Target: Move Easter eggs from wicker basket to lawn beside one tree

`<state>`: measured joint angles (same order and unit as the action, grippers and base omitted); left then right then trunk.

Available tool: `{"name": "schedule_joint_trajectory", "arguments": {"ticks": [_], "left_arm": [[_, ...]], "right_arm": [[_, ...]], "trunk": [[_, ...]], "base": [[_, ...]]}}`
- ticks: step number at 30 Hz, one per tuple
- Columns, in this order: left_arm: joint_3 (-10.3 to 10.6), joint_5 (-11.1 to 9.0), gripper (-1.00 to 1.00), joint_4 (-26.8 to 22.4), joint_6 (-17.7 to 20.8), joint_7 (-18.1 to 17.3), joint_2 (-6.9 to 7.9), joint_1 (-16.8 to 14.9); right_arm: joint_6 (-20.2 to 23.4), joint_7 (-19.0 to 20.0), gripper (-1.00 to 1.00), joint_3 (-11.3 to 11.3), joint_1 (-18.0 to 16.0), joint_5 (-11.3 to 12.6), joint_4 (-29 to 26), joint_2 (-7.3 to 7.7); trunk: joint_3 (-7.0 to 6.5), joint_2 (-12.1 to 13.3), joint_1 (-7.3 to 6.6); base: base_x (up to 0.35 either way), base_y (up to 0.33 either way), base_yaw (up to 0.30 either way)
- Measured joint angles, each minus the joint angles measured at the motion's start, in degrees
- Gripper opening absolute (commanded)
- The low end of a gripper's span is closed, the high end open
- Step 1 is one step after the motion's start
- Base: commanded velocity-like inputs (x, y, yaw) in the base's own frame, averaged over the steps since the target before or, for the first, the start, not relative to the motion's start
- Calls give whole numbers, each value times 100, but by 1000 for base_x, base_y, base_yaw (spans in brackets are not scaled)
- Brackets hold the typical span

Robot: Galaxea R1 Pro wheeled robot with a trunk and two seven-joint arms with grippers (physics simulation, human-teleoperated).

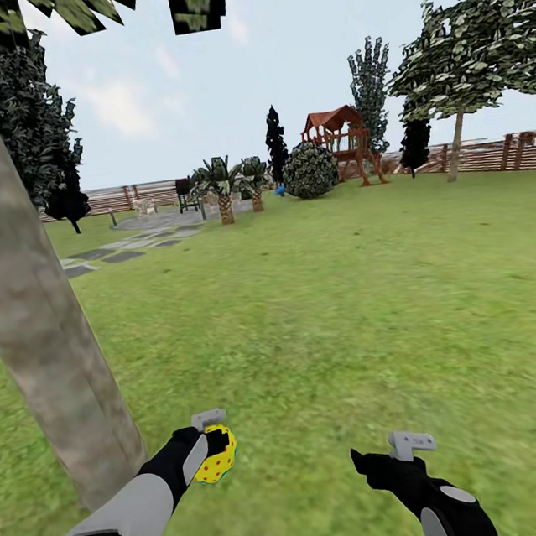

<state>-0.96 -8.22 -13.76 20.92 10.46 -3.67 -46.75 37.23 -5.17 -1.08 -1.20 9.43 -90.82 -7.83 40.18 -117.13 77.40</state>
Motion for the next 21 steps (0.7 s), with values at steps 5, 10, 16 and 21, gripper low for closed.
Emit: {"name": "schedule_joint_trajectory", "arguments": {"ticks": [5, 10, 16, 21], "left_arm": [[0, 0, -100, 0, 0, 0, 0, 0], [0, 0, -100, 0, -4, 0, 0, 0], [0, 0, -100, 0, -5, 0, 0, 0], [0, 0, -100, 0, -4, 0, 0, 0]], "right_arm": [[0, 0, 100, 0, 1, 0, -2, 0], [0, 0, 100, 0, 1, 0, 1, 0], [0, 0, 100, 0, 1, 1, 1, 0], [-1, 2, 100, 0, 8, 0, 0, 0]], "trunk": [[90, -201, 110], [180, -401, 220], [287, -642, 352], [377, -842, 461]], "base": [[0, 0, 0], [0, 0, 0], [0, 0, 0], [0, 0, 0]]}}
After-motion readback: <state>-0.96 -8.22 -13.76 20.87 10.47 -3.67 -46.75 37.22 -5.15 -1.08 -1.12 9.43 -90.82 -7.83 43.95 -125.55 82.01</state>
